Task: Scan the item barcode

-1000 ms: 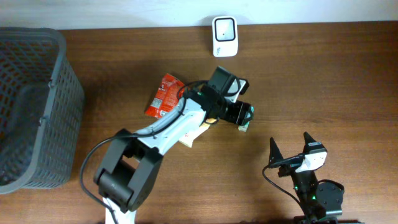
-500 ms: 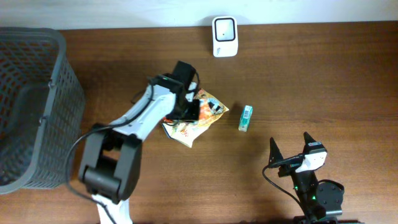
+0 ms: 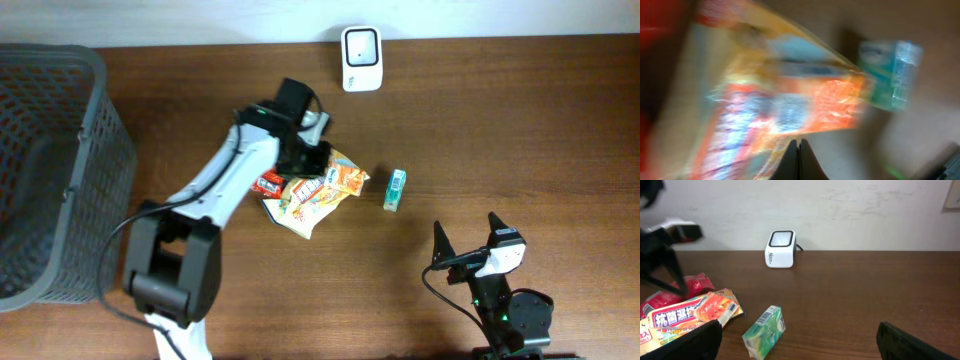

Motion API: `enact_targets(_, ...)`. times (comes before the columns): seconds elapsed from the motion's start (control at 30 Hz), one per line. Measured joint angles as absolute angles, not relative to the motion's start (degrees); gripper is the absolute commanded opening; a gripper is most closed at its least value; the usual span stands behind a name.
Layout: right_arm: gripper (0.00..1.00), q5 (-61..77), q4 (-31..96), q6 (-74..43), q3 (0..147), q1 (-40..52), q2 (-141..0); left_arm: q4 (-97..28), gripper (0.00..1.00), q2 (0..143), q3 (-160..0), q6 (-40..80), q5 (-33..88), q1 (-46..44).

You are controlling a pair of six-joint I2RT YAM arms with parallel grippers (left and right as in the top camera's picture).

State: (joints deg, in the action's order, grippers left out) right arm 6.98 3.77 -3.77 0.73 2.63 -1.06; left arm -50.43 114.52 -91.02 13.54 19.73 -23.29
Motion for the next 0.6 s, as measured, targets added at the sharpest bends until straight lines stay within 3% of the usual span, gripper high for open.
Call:
enact_targets(0.13, 0.98, 6.98, 3.77, -3.77, 0.73, 2.63, -1.06, -52.38, 0.00, 113.08, -90.32, 16.16, 6.42, -20.45)
enact_targets(0.43, 0.98, 6.98, 3.77, -3.77, 0.73, 2.63, -1.06, -49.34, 0.00, 120.46, -86.19, 16.73, 18.02, -27.70)
enact_targets(0.6, 0.98, 6.96, 3.79, -3.81, 0.73, 2.63, -1.08, -61.98, 0.00, 121.10, -96.97, 14.11, 19.09, -28.32)
